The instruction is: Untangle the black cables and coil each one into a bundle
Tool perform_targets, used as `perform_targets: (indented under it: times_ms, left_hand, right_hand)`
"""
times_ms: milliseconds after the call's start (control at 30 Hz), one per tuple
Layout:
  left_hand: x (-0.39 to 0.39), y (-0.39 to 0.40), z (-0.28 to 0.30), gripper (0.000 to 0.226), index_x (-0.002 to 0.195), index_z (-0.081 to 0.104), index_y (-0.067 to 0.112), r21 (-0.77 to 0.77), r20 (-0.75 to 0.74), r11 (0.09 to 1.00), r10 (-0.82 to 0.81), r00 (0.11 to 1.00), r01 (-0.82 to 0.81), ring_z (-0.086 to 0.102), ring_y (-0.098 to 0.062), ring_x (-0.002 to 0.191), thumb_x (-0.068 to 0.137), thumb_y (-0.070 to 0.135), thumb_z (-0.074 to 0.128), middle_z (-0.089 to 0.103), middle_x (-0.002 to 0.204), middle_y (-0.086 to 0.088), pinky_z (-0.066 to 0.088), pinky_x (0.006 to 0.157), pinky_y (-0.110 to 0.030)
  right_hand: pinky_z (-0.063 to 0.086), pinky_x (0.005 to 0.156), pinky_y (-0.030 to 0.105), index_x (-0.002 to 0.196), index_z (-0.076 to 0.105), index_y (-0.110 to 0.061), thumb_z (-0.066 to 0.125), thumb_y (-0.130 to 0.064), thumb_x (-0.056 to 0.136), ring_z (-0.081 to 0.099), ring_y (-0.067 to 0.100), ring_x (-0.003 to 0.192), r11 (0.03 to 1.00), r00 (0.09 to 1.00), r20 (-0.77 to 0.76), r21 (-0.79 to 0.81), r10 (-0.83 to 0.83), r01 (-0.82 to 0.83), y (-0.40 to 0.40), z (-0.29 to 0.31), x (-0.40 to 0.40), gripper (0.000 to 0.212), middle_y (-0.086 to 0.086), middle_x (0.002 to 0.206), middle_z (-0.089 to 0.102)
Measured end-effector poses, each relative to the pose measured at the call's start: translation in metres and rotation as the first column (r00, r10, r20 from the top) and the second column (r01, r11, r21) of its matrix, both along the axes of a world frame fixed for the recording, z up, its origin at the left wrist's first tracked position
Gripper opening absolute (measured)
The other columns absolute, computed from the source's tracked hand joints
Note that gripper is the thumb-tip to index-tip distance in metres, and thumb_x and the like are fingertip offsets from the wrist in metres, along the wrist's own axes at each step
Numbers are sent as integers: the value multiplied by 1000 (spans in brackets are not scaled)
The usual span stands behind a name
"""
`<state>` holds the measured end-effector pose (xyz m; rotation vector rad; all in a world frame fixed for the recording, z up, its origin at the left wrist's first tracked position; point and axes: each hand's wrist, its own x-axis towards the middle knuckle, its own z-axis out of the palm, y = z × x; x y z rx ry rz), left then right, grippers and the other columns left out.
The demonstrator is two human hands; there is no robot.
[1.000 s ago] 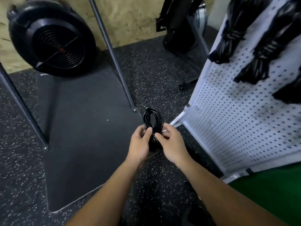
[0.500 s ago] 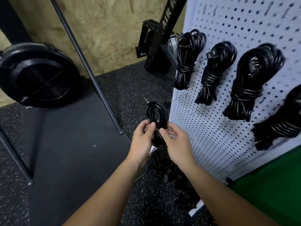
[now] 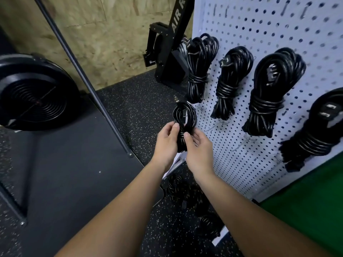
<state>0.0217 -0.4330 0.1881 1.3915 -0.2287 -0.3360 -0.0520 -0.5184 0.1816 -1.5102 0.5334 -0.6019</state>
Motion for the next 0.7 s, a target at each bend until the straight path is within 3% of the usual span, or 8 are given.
perform_targets:
  times_ms: [100, 233, 333, 433, 567, 633, 700]
  left_hand:
    - [12, -13, -9, 28, 114, 75, 17, 41, 4, 998, -43, 999, 43, 73, -31, 100, 114, 35, 54, 77, 115, -21, 58, 97, -65]
    - [25, -27, -18, 29, 113, 75, 19, 115, 48, 990, -82, 996, 76, 74, -36, 112, 116, 31, 49, 81, 112, -8, 59, 102, -57]
    - [35, -34, -28, 31, 118, 75, 22, 167, 77, 980, -121, 990, 107, 75, -27, 114, 115, 35, 48, 81, 115, -1, 57, 107, -55]
    - [40, -35, -40, 31, 125, 74, 18, 189, 97, 974, -147, 984, 127, 75, -21, 116, 117, 31, 47, 80, 119, 0, 57, 108, -48]
    - [33, -22, -62, 34, 143, 67, 15, 86, -9, 985, -149, 989, 149, 71, -19, 128, 118, 28, 48, 78, 132, -3, 55, 112, -38]
    - [24, -10, -76, 33, 143, 68, 18, 82, -42, 989, -116, 992, 119, 72, -17, 127, 117, 30, 53, 78, 131, -1, 58, 108, -34]
    - [11, 3, -96, 30, 140, 70, 17, 109, -84, 991, -72, 994, 81, 74, -14, 120, 116, 28, 56, 79, 127, 1, 60, 99, -28]
  right_hand:
    - [61, 103, 30, 130, 74, -28, 69, -25, 109, 75, -1, 111, 998, 998, -13, 20, -57, 58, -7, -10, 10, 22, -15, 117, 80]
    - [60, 104, 26, 139, 71, -20, 70, -24, 108, 73, -3, 114, 996, 996, -23, 6, -91, 91, -17, -20, 19, 31, -12, 123, 79]
    - [56, 104, 17, 136, 69, -23, 73, -23, 106, 70, -10, 112, 994, 993, -48, -9, -109, 109, -26, -25, 21, 30, -18, 121, 75]
    - [54, 106, 20, 136, 69, -29, 76, -21, 105, 69, -3, 121, 995, 991, -98, -44, -96, 92, -34, -34, 17, 33, -17, 127, 74]
    - [49, 108, 20, 152, 60, -21, 75, -22, 105, 64, 0, 128, 990, 975, -210, -130, -74, 47, -41, -53, 2, 49, -15, 141, 68]
    - [48, 103, 12, 152, 61, -21, 72, -24, 107, 65, -4, 120, 980, 961, -265, -197, -78, 25, -41, -65, -9, 46, -14, 139, 69]
    - [47, 87, 0, 145, 65, -25, 69, -22, 108, 63, -12, 107, 964, 941, -332, -266, -73, -19, -40, -82, -20, 37, -16, 130, 69]
